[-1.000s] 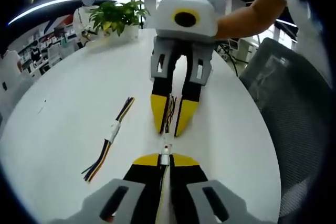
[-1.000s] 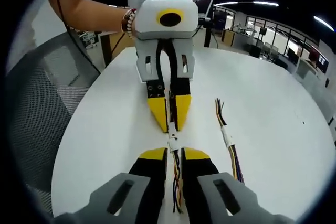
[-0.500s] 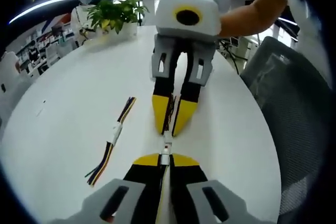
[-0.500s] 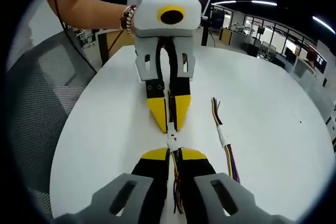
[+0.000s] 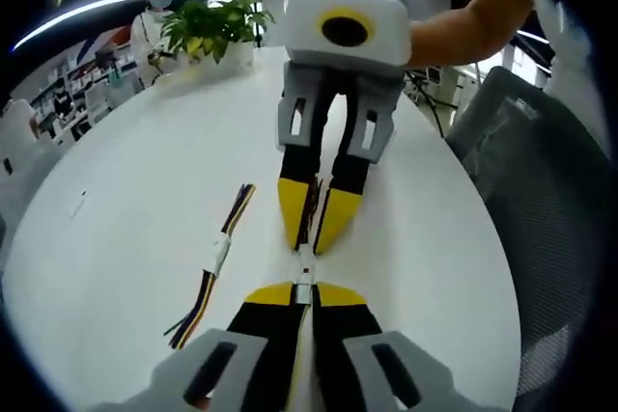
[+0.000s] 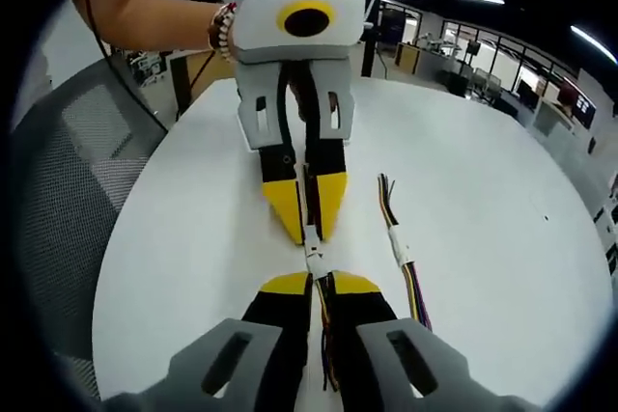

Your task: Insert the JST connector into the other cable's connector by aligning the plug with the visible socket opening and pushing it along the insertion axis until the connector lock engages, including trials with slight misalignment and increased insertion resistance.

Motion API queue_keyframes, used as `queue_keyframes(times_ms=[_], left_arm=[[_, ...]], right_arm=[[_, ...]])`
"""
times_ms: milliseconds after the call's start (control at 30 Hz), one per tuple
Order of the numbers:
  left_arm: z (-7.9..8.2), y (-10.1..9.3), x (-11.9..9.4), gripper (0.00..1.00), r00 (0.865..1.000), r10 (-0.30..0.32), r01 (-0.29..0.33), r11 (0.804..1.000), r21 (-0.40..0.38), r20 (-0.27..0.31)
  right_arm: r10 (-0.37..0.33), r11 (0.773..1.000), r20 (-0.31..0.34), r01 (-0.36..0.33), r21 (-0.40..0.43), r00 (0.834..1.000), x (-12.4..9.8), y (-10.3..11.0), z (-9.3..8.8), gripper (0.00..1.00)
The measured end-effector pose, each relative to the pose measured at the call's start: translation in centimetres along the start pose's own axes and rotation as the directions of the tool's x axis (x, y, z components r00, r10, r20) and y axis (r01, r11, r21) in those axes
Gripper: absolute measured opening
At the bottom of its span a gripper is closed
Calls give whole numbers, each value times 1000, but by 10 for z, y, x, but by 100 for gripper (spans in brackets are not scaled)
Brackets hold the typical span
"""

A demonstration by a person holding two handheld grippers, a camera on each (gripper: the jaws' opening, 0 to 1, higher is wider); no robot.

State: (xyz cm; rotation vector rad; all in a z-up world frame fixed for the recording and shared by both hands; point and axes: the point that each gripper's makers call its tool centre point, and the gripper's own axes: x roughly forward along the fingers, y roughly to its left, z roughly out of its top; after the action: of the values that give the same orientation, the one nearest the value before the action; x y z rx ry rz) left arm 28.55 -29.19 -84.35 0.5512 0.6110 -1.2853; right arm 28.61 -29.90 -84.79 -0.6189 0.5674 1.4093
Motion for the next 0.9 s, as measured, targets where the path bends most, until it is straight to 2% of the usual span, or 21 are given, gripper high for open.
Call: queue_keyframes(times_ms=[133, 300, 700, 900], left_arm=[[0, 0, -1, 0, 1000, 8, -8, 1000, 9, -3], [1, -1, -2, 0, 1000, 14, -14, 1000, 24, -10], [7, -2, 1, 0, 999, 42, -40, 997, 69, -32], [5, -3, 4, 0, 996, 61, -54, 993, 107, -69]], right_arm=[[-4, 999, -1, 4, 39, 1000, -1, -2, 2, 3], [-2, 1000, -5, 2, 32, 1000, -2, 0, 3, 3], [-7, 997, -38, 10, 71, 999, -4, -2, -1, 3], [-3, 997, -60, 8, 78, 998, -1, -1, -2, 3]])
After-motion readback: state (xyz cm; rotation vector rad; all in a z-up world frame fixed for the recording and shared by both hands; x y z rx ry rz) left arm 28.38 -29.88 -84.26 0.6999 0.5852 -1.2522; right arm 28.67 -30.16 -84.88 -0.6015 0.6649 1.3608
